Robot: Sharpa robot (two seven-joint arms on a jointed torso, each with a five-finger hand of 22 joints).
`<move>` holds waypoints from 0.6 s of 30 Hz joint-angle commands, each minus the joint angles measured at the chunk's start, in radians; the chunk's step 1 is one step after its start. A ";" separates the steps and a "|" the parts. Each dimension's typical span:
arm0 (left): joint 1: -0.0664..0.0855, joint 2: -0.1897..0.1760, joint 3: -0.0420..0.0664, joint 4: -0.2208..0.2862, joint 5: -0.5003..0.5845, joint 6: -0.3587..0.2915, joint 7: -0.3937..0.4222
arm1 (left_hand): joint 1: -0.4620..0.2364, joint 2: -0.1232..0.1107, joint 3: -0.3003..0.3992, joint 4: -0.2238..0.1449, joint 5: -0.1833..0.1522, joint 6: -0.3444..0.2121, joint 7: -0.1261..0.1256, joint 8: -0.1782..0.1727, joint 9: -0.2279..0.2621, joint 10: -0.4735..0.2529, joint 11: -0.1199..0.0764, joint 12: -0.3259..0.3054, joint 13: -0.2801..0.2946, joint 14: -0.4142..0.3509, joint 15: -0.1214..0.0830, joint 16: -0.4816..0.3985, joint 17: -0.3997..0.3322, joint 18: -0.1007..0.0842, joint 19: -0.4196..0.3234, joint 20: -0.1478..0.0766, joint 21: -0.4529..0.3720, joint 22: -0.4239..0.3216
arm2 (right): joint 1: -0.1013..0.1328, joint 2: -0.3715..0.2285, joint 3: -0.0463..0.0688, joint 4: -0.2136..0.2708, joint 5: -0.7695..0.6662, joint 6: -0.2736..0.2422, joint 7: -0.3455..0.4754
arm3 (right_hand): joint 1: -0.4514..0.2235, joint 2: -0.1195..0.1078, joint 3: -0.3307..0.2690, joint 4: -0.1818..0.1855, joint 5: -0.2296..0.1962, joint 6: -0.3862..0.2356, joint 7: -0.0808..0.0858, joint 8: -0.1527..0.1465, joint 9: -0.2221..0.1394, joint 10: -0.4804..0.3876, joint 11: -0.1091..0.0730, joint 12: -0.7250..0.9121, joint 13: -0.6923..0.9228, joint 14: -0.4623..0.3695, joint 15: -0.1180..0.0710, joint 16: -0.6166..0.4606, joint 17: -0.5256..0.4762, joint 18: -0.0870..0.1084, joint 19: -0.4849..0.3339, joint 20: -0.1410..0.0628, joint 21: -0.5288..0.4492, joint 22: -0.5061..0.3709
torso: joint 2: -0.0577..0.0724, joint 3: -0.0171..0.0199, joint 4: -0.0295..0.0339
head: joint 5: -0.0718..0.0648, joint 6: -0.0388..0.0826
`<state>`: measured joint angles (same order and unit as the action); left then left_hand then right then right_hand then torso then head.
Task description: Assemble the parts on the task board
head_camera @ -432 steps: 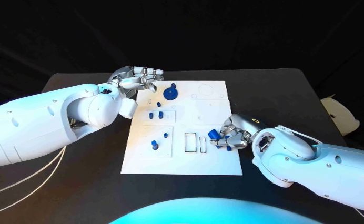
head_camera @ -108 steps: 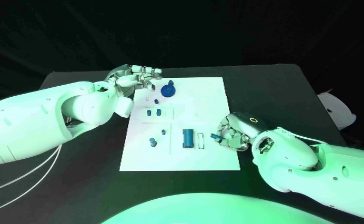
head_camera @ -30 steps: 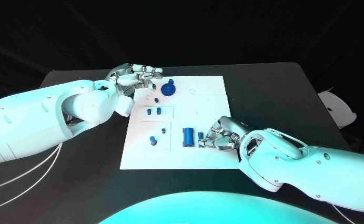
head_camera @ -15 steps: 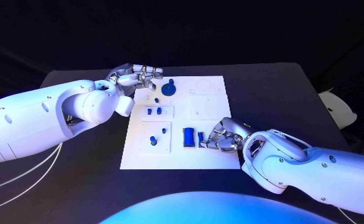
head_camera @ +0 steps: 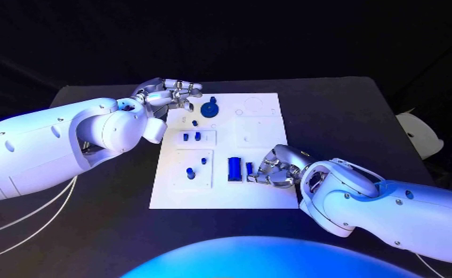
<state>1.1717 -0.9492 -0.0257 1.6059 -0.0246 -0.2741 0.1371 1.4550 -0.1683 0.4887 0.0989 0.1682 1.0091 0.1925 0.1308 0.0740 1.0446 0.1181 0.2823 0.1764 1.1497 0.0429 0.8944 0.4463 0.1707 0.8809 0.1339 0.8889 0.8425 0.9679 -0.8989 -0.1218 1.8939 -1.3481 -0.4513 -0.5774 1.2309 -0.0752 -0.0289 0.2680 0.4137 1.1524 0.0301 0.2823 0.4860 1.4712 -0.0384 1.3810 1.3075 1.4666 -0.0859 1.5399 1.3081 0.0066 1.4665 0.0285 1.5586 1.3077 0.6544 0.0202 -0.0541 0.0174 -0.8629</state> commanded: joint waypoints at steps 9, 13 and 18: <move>0.000 0.000 0.001 0.003 0.000 0.016 0.004 | -0.003 0.004 0.004 0.002 0.002 -0.008 -0.001 0.004 0.000 -0.007 0.002 0.002 0.002 -0.006 -0.002 -0.001 -0.001 0.013 0.001 0.004 -0.004 -0.001 | 0.000 0.020 0.000 -0.030 -0.042 0.005 0.000 | 0.017 0.003 -0.006 0.002 -0.007 -0.001 0.000 0.004 0.002 0.028 0.000 0.010 0.151 0.094 -0.008 0.004 0.216 -0.005 0.101 -0.008 0.004 0.261 | -0.001 -0.0006 -0.0004 | 0.000 -0.004; 0.000 0.000 0.001 0.003 0.000 0.016 0.004 | -0.003 0.004 0.004 0.002 0.002 -0.008 -0.001 0.004 0.000 -0.007 0.002 0.002 0.002 -0.006 -0.002 -0.001 -0.001 0.013 0.001 0.004 -0.004 -0.001 | 0.000 0.018 0.000 -0.025 -0.047 -0.008 0.005 | 0.018 0.004 -0.007 0.002 -0.008 -0.001 0.000 0.005 0.002 0.028 0.000 0.011 0.151 0.094 -0.008 0.004 0.216 -0.005 0.101 -0.008 0.004 0.261 | -0.001 -0.0008 -0.0012 | 0.000 -0.003; 0.000 -0.001 0.001 0.003 0.000 0.018 0.005 | -0.003 0.004 0.004 0.002 0.002 -0.008 -0.001 0.004 0.000 -0.007 0.002 0.002 0.002 -0.006 -0.002 -0.001 -0.001 0.013 0.001 0.004 -0.004 -0.001 | 0.004 0.004 0.001 -0.006 -0.047 -0.033 0.020 | 0.017 0.001 -0.011 0.004 -0.010 -0.001 0.001 0.005 0.002 0.026 0.001 0.006 0.148 0.093 -0.008 0.002 0.213 -0.004 0.099 -0.008 0.001 0.260 | -0.002 -0.0009 -0.0014 | -0.001 -0.001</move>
<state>1.1716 -0.9508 -0.0257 1.6066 -0.0247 -0.2736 0.1364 1.4550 -0.1684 0.4887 0.0989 0.1682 1.0091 0.1925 0.1308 0.0741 1.0446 0.1181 0.2823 0.1764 1.1497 0.0429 0.8944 0.4464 0.1707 0.8810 0.1339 0.8890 0.8425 0.9710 -0.8927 -0.1215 1.8831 -1.3778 -0.4625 -0.5759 1.2402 -0.0741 -0.0344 0.2734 0.4100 1.1524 0.0301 0.2823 0.4867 1.4712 -0.0383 1.3860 1.3084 1.4666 -0.0859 1.5399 1.3079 0.0067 1.4665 0.0286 1.5586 1.3075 0.6530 0.0196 -0.0550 0.0174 -0.8645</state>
